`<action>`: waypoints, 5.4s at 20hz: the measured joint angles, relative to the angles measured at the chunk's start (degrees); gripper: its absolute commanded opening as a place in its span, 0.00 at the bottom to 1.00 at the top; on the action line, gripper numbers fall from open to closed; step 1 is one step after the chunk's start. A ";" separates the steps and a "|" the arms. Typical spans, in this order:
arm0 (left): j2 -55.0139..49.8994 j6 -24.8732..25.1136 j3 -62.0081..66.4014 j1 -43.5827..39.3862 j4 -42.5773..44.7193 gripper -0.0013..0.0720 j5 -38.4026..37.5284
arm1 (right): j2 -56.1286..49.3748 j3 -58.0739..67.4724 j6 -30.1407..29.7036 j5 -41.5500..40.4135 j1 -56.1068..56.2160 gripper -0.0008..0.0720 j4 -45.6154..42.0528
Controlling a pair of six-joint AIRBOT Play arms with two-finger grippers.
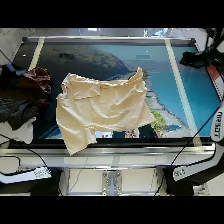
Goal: Fold the shirts.
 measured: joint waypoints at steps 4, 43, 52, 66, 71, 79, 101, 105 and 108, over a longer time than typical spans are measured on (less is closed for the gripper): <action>14.86 2.86 -25.90 2.99 0.35 0.82 2.71 | 12.11 -19.26 -3.39 0.92 -2.93 0.57 3.63; 4.92 28.02 -50.27 -8.35 -26.53 0.04 12.26 | 19.43 -77.94 -14.69 -14.71 -3.91 0.69 41.31; 4.92 28.15 -50.25 -8.39 -26.73 0.03 11.50 | 16.70 -78.36 -14.49 -27.52 2.51 0.02 46.47; 43.23 17.20 -22.14 1.73 -27.52 0.03 1.77 | 49.59 -42.36 -22.01 -5.18 4.37 0.02 35.50; 49.64 6.99 -1.88 8.90 -13.51 0.03 -1.09 | 58.42 -23.02 -18.86 -6.80 4.44 0.02 26.49; 32.85 0.17 17.66 2.45 -6.97 0.03 -8.07 | 46.86 -13.22 -14.97 -1.68 4.44 0.02 15.91; -18.75 -12.94 19.63 -26.36 16.57 0.86 17.66 | -6.62 -9.09 -8.57 -18.71 3.72 0.52 20.76; -9.18 -13.03 14.95 -19.28 17.57 0.85 6.93 | -1.75 -6.45 -7.21 -2.10 -2.73 0.52 12.63; 4.20 -12.76 -2.73 -13.62 18.16 0.85 4.20 | 6.40 -15.63 -9.03 7.17 -9.11 0.52 10.86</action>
